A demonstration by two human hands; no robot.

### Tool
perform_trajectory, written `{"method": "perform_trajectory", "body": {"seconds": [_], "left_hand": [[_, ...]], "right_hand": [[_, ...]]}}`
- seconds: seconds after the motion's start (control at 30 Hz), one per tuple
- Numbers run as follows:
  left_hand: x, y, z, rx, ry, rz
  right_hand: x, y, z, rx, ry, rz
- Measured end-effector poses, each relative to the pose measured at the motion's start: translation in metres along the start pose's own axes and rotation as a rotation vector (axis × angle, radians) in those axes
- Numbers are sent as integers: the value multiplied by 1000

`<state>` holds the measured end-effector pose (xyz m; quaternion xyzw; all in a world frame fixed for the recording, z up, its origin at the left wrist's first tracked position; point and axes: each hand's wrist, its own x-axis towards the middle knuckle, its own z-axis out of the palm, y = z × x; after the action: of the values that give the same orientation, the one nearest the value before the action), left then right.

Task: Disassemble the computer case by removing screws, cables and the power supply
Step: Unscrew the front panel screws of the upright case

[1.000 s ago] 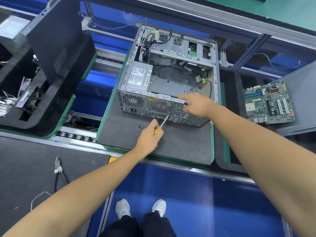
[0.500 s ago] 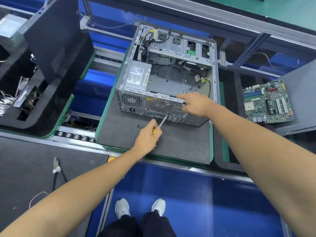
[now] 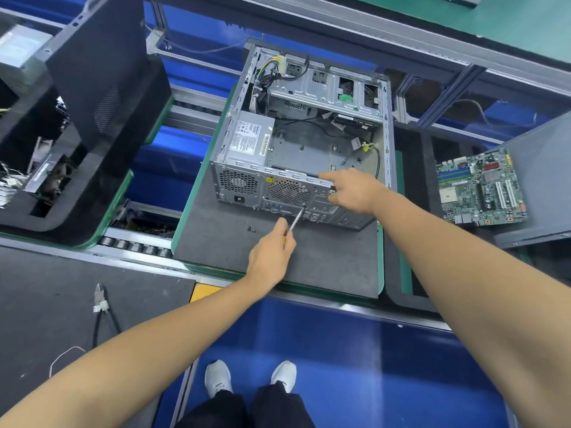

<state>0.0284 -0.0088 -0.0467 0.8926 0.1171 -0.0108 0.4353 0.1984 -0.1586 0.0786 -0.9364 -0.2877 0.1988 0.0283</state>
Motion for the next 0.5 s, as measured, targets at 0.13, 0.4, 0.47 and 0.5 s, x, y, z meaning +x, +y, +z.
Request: {"method": "perform_trajectory", "body": {"seconds": [0.13,0.4,0.47,0.5], "left_hand": [[-7,13,5,84,80,-27],[-6,23,18,-830,-72,-335],[-4,22,16,-869,-110,-366],[-4,21,15,-866,-128,-378]], "right_hand": [[0,0,1,-3,7,0],[-2,-1,0,-15,13,9],[-2,-1,0,-19,15,11],[-2,-1,0,-20,15,12]]}}
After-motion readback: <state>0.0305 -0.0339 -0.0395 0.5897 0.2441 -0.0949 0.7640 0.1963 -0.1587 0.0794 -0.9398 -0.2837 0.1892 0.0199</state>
